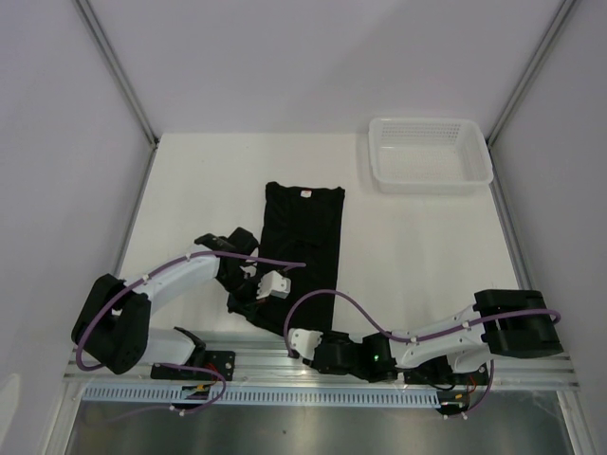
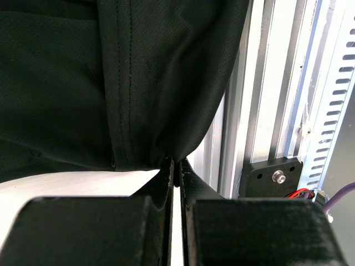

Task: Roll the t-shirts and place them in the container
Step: Roll the tshirt

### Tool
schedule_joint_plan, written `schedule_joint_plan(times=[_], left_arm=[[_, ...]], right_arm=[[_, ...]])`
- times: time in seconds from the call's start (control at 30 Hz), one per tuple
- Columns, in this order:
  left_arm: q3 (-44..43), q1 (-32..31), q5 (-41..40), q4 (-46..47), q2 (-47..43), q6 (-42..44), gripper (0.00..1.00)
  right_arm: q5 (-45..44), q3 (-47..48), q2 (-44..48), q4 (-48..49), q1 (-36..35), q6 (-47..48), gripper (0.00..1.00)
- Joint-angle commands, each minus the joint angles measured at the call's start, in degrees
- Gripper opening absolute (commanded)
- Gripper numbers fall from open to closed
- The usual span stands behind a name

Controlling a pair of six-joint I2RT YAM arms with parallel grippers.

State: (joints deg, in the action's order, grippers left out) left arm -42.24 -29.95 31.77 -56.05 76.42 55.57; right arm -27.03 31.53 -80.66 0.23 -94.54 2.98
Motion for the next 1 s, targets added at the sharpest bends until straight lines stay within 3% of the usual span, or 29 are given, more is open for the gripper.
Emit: schedule_joint_plan(times=[0.0, 0.23, 0.4, 0.53, 0.67, 0.97], left_arm=[[-1.6, 0.5, 2.8, -0.2, -0.5, 1.0, 0.01], [-1.7, 0.5, 2.0, -0.1, -0.2, 1.1, 0.01], [-2.1, 0.5, 2.2, -0.1, 0.1, 1.0, 0.01], [-2.3, 0.5, 2.0, -0.6, 0.2, 1.4, 0.01], [-2.3, 0.6, 1.9, -1.1, 0.4, 1.6, 0.01], [-3.2, 1.3, 1.8, -2.3, 0.5, 0.9, 0.01]], right_arm=[[-2.3, 1.5, 0.6, -0.1, -0.5, -1.1, 0.41], [3.1, 2.1, -1.4, -0.1, -0.5, -1.7, 0.41], [1.5, 3.2, -4.4, -0.1, -0.3, -2.7, 0.4], [-0.5, 4.4, -4.8, -3.3, -0.1, -4.3, 0.21], [-0.4, 4.5, -2.7, -4.4, 0.1, -5.0, 0.09], [10.8, 4.6, 2.9, -7.0, 7.1, -4.1, 0.0]])
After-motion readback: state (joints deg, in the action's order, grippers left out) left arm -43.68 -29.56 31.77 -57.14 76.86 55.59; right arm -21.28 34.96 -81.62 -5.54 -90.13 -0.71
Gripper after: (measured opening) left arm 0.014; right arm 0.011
